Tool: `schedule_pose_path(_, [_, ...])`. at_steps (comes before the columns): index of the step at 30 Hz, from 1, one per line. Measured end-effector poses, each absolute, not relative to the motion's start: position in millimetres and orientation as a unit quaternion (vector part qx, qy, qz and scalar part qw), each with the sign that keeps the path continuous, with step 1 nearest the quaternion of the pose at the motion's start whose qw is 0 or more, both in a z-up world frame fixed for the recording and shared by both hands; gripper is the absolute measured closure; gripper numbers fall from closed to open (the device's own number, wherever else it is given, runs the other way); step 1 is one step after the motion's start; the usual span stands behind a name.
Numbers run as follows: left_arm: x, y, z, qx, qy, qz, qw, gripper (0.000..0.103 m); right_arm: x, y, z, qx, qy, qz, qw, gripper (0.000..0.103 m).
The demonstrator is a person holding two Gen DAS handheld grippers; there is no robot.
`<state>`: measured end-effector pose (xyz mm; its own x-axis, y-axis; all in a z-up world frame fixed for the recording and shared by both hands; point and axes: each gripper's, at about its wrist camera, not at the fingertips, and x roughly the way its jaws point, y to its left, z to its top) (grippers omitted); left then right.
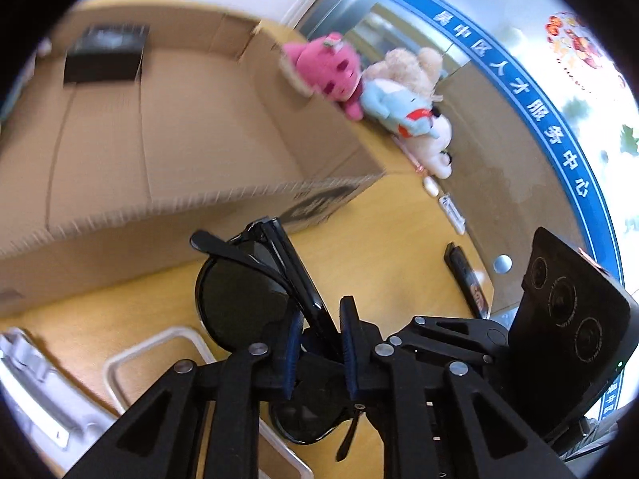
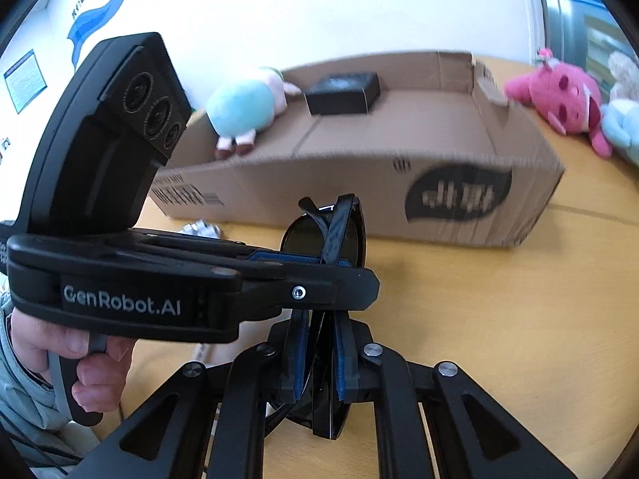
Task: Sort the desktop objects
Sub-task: 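Lift the sunglasses and carry them toward the cardboard box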
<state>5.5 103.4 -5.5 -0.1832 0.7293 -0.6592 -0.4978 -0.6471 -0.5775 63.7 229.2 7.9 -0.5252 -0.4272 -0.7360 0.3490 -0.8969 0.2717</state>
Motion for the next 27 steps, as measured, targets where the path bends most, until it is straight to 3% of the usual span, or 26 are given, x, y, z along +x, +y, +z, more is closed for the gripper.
schedule_pose_path(9, [-11, 102, 59, -0.424, -0.088, 0.799, 0.417, 0.091, 56, 225, 67, 0.365, -0.037, -0.9, 0.234, 0.093])
schedule_pose_path(27, [-106, 96, 208, -0.278, -0.036, 0.852, 0.442, 0.091, -50, 222, 213, 0.216, 0.011, -0.945, 0.247, 0.093])
